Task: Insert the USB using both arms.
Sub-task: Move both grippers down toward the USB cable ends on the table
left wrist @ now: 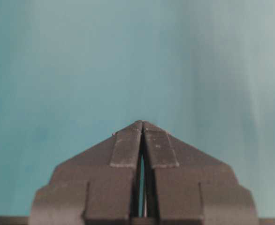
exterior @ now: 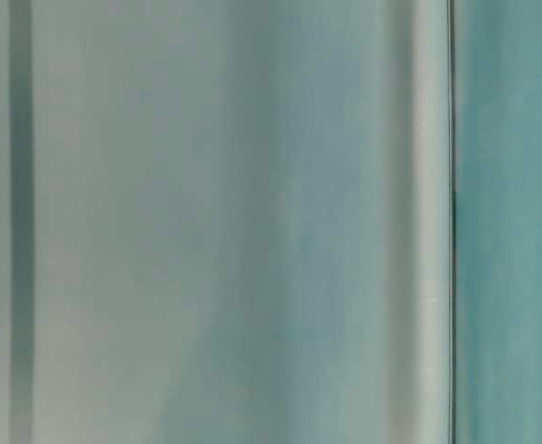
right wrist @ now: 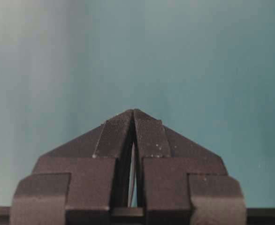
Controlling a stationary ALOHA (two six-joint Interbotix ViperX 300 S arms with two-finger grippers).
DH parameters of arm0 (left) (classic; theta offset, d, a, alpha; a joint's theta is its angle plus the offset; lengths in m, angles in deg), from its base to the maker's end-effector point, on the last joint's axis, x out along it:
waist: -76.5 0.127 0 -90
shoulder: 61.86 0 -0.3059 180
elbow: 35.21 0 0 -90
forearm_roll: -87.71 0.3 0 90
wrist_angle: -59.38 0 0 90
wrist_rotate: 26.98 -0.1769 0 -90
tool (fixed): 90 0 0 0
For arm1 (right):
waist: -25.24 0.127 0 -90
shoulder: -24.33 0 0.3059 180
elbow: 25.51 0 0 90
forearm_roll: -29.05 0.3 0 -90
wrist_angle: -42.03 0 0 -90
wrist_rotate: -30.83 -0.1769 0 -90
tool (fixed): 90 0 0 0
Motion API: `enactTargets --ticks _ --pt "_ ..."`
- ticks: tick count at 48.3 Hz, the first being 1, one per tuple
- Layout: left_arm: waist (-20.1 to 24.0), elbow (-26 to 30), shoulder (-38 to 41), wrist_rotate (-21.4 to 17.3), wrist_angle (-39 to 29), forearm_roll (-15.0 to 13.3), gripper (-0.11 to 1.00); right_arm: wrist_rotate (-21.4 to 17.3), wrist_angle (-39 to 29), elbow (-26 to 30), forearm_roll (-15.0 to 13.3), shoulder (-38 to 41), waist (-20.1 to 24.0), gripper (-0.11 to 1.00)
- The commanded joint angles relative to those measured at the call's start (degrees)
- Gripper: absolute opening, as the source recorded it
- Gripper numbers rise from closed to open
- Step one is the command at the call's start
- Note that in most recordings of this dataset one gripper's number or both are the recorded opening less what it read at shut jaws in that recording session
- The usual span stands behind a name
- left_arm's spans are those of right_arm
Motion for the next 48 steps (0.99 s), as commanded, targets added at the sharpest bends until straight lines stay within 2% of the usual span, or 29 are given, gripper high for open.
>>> enactTargets --ticks 1,10,24,30,35,44,46,48 --pt "0.1 1.4 2.5 0.9 0.9 0.1 0.03 -0.3 0.2 1.6 -0.1 1.9 0.3 0.0" --pt "0.1 1.6 7.1 1.9 1.2 0.1 0.03 -0.7 0.0 1.2 -0.1 3.1 0.3 0.0" --pt "0.4 4.5 13.8 2.9 1.3 0.1 0.03 -3.7 -1.3 -0.2 -0.1 3.3 0.3 0.0" --pt "0.3 5.6 15.2 3.0 1.3 0.1 0.09 -3.9 -1.4 -0.6 -0.1 3.4 0.5 0.0" --pt "0.2 5.8 16.3 3.0 1.1 0.0 0.25 -4.0 -1.5 -0.6 -0.1 3.7 0.5 0.0" --pt "-0.5 5.9 18.0 3.0 0.7 0.0 0.81 -4.1 -1.5 -0.3 -0.1 5.8 1.1 0.01" --pt "-0.7 5.9 18.4 3.0 0.7 0.1 0.88 -4.1 -1.5 -0.1 -0.1 6.6 1.5 0.02" --pt "-0.9 5.9 18.7 3.0 0.7 0.1 0.89 -4.2 -1.5 0.1 -0.1 7.5 1.6 0.04"
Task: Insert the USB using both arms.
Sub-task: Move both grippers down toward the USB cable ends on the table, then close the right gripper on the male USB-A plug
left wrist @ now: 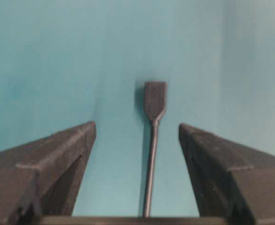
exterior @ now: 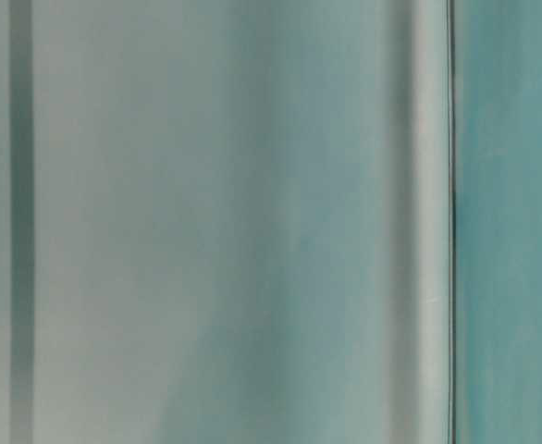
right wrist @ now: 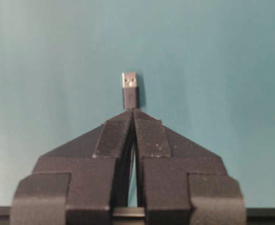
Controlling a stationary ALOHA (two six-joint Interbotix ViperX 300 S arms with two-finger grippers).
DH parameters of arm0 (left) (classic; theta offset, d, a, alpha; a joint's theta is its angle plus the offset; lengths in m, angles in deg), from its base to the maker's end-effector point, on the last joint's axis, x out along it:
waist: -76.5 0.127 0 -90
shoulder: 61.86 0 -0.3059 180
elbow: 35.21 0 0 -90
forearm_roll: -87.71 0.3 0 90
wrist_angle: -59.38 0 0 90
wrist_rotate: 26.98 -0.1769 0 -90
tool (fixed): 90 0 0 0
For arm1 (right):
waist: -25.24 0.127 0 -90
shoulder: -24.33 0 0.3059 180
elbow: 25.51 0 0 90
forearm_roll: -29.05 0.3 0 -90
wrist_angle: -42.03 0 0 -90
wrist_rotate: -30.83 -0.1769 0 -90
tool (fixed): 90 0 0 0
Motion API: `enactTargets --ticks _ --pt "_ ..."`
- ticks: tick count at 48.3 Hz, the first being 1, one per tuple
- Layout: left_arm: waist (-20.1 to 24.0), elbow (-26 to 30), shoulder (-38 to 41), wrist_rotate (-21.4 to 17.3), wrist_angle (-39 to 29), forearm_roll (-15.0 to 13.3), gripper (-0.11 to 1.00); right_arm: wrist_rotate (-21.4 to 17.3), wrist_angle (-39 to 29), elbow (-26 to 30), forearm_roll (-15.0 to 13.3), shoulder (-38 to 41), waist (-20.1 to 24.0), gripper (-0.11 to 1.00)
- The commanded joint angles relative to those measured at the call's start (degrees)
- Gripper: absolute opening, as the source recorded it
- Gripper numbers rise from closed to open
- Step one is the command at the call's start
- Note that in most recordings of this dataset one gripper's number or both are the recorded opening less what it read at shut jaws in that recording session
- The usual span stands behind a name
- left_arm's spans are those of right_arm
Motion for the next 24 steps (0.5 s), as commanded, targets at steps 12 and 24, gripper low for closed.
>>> enactTargets --ticks 12,24 --pt "-1.1 1.8 1.8 1.0 0.2 0.0 0.87 -1.1 0.3 1.8 -0.1 5.7 1.1 0.51" --pt "-1.1 2.2 2.6 1.0 0.3 0.1 0.87 -1.2 1.6 2.1 -0.1 6.6 1.1 0.67"
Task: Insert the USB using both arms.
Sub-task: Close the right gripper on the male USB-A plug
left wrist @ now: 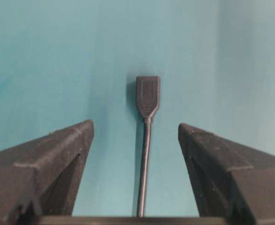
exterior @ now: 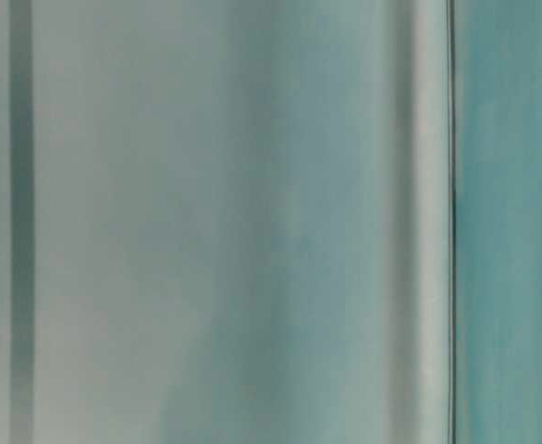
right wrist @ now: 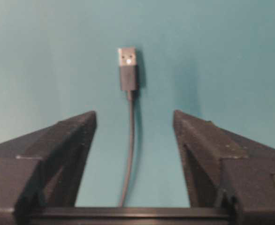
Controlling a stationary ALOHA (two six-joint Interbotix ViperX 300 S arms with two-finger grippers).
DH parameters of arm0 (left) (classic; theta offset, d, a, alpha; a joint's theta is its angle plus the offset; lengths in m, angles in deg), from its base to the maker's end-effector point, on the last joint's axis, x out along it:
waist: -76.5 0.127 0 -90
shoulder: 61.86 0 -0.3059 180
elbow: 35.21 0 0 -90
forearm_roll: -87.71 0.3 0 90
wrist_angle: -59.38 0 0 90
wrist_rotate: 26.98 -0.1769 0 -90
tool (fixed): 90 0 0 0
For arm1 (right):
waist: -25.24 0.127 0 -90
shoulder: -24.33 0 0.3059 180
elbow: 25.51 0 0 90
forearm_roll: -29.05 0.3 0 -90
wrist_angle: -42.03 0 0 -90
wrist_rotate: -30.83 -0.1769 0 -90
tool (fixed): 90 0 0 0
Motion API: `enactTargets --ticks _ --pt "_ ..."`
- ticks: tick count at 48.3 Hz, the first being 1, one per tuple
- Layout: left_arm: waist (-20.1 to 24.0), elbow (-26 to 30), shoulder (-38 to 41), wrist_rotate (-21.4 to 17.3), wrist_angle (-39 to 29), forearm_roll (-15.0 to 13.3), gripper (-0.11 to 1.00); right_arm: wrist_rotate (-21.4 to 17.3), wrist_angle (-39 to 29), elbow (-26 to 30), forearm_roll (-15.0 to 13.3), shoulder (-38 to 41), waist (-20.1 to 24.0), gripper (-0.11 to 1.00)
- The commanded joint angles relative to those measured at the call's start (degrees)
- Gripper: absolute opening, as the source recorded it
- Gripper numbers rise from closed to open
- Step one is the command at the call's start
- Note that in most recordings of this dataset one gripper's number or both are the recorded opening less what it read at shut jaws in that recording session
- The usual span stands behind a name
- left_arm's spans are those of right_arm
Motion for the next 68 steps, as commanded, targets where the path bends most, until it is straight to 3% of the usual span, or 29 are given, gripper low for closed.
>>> enactTargets --ticks 1,18,49,68 --pt "-0.1 1.1 0.0 1.0 0.4 0.1 0.87 0.0 1.3 1.5 -0.1 0.1 0.2 0.66" --pt "-0.2 2.6 2.7 0.9 0.6 0.1 0.87 -0.1 5.7 2.5 -0.1 5.7 1.4 0.64" --pt "-0.4 2.8 3.5 0.9 0.6 0.1 0.86 0.0 6.2 5.1 -0.1 16.1 1.7 0.63" --pt "-0.4 2.9 3.5 0.9 0.7 0.1 0.86 0.0 7.1 4.8 -0.1 17.3 1.7 0.44"
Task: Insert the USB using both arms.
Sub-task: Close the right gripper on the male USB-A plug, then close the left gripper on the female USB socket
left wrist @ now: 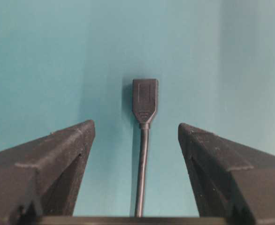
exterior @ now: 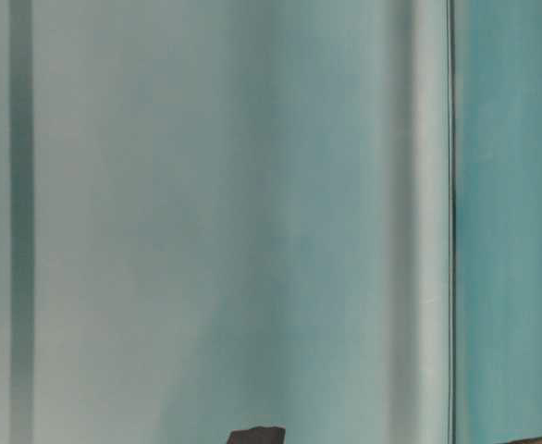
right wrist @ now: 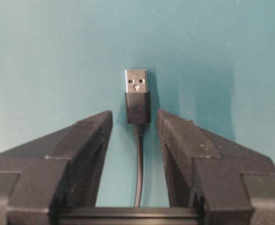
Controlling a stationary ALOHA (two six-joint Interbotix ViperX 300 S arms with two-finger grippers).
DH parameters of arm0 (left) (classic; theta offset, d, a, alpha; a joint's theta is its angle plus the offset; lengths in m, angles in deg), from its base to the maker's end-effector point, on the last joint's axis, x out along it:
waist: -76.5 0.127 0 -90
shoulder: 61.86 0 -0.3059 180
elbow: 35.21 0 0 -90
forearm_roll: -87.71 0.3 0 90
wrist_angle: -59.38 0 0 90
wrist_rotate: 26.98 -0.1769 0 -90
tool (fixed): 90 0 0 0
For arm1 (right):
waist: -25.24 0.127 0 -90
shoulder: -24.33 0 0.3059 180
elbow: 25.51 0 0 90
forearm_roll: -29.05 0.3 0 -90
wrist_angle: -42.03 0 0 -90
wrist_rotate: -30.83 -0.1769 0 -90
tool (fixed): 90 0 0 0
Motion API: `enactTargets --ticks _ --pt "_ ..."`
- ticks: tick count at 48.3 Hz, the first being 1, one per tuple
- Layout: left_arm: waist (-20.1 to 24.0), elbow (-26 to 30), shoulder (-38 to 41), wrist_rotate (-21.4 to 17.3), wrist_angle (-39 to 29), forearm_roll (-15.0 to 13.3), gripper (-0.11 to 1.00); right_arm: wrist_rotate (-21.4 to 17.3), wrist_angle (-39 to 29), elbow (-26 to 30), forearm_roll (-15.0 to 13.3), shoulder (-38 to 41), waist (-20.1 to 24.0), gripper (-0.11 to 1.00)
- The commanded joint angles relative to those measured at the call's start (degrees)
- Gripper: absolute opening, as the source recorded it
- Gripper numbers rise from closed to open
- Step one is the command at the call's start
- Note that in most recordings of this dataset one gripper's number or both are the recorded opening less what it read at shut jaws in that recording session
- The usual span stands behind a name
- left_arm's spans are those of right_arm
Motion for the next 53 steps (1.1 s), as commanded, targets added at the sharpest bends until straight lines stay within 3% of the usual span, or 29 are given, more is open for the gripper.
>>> enactTargets --ticks 1,20,33,53 --pt "-0.1 1.1 -0.4 0.9 0.4 0.1 0.86 0.0 0.5 0.9 -0.1 0.2 0.1 0.44" --pt "-0.1 1.1 -0.4 0.9 0.1 0.1 0.86 0.0 2.1 1.3 -0.1 3.1 0.1 0.43" --pt "-0.1 1.0 -0.4 0.8 -0.6 0.1 0.86 0.1 0.1 1.1 -0.1 3.0 0.3 0.25" --pt "-0.2 2.1 3.3 0.4 -0.5 0.2 0.86 0.4 -0.9 1.3 -0.1 3.0 1.0 0.23"
